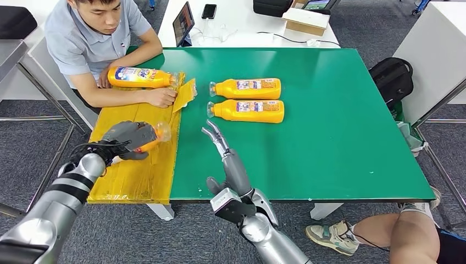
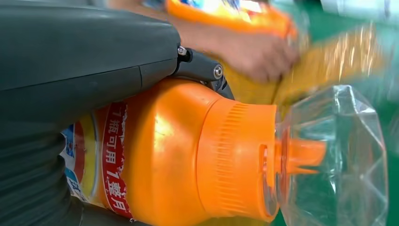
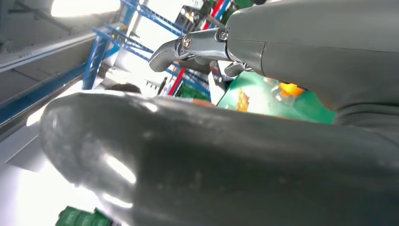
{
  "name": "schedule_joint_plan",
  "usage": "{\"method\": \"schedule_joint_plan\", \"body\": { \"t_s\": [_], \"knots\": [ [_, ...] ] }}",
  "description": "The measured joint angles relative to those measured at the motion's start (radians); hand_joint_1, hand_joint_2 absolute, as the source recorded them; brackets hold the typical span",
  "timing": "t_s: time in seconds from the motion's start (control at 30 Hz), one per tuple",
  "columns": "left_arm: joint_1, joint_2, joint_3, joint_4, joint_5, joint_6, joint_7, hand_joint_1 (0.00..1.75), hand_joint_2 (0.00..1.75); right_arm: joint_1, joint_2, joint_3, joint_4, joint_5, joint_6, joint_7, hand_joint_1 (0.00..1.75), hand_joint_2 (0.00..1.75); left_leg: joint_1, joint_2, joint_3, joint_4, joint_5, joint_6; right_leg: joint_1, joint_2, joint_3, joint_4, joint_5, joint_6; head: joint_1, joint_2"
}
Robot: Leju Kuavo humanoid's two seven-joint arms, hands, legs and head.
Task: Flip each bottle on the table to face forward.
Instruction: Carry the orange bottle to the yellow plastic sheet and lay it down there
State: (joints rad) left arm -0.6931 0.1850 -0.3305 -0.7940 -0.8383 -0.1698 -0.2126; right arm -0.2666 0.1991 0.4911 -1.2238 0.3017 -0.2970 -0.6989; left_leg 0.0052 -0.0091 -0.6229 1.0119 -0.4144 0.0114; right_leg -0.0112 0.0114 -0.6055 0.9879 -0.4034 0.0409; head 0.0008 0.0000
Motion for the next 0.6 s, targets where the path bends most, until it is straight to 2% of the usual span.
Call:
{"method": "schedule_joint_plan", "body": {
  "t_s": [0.13, 0.23, 0.33, 0.47, 0.6],
  "knots": [
    [-0.094, 0.013, -0.076, 0.123, -0.01, -0.099, -0.039, 1.71, 1.75, -0.013, -0.001, 0.017, 0.007, -0.041, 0.015, 0.0, 0.0, 0.0, 0.0, 0.0, 0.0, 0.0, 0.0, 0.0, 0.0, 0.0, 0.0, 0.0, 0.0, 0.0, 0.0, 0.0],
    [-0.143, 0.002, -0.108, 0.207, 0.013, -0.152, -0.037, 1.68, 1.75, -0.026, -0.001, 0.034, 0.021, -0.068, 0.018, 0.0, 0.0, 0.0, 0.0, 0.0, 0.0, 0.0, 0.001, 0.0, 0.0, 0.0, 0.0, 0.0, 0.0, 0.0, 0.0, 0.0],
    [-0.167, -0.021, -0.144, 0.28, -0.001, -0.18, -0.033, 1.51, 1.75, -0.041, 0.001, 0.055, 0.041, -0.088, 0.022, 0.0, 0.0, 0.0, 0.0, 0.0, 0.0, 0.0, 0.001, 0.0, 0.0, 0.0, 0.0, 0.0, 0.0, 0.0, 0.0, 0.0],
    [-0.186, -0.049, -0.218, 0.346, -0.054, -0.215, -0.049, 1.67, 1.75, -0.058, 0.006, 0.079, 0.069, -0.103, 0.027, 0.0, 0.0, 0.0, -0.001, 0.0, 0.0, 0.0, 0.0, 0.0, -0.001, 0.0, 0.0, 0.0, 0.0, 0.0, 0.0, 0.0],
    [-0.203, -0.069, -0.275, 0.388, -0.066, -0.238, -0.062, 1.52, 1.75, -0.067, 0.01, 0.096, 0.091, -0.115, 0.026, 0.0, 0.0, 0.0, -0.001, 0.0, 0.0, 0.0, 0.0, 0.0, -0.001, 0.0, 0.001, 0.0, 0.0, 0.0, 0.0, 0.0]
  ]
}}
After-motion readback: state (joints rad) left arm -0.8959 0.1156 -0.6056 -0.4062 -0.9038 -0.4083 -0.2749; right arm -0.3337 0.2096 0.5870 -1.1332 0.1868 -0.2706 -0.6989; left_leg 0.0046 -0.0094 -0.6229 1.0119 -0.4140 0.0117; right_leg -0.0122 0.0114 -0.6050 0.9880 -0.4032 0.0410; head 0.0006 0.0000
